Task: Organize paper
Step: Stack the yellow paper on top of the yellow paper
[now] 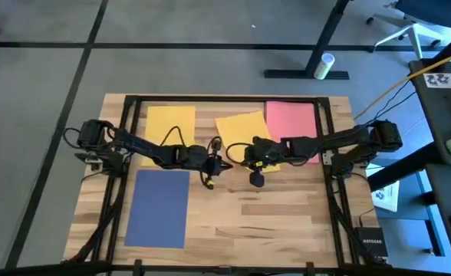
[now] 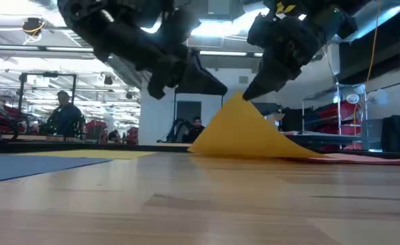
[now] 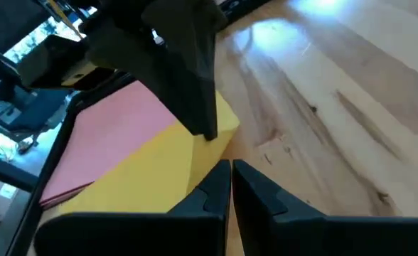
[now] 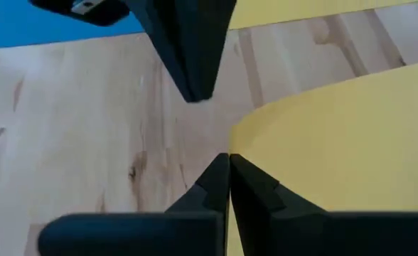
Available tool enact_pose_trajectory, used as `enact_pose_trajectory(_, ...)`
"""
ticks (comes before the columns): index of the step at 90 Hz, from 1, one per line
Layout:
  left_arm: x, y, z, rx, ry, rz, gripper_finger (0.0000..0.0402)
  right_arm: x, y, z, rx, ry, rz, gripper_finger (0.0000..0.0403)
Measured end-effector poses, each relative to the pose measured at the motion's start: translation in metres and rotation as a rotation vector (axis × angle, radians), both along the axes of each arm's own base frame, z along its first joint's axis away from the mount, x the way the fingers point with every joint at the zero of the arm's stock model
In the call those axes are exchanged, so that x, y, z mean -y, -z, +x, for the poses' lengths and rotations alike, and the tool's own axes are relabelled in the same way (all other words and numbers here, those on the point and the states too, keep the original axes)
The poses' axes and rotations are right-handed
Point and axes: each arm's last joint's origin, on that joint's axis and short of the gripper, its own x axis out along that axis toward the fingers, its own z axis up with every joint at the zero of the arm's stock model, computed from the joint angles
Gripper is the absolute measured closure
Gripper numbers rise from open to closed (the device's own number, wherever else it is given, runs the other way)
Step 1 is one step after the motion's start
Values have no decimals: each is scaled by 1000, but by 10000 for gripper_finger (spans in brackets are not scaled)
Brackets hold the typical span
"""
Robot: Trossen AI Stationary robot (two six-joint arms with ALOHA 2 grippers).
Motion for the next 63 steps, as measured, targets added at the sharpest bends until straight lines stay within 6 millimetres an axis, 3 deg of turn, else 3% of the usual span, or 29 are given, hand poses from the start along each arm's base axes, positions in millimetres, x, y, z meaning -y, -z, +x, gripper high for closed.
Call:
enact_pose_trajectory(11,0,-1,1,-31,0,3,392,0,0,0,-2,-1,-1,403)
enact_pose_trajectory(37,-3,-1,2,-37,-3,36,322,0,0,0,-3,-2,-2,403)
enact_pose_trajectory(63,-19,-2,3,-38,-29,22,313,0,0,0,-2,-2,-2,403)
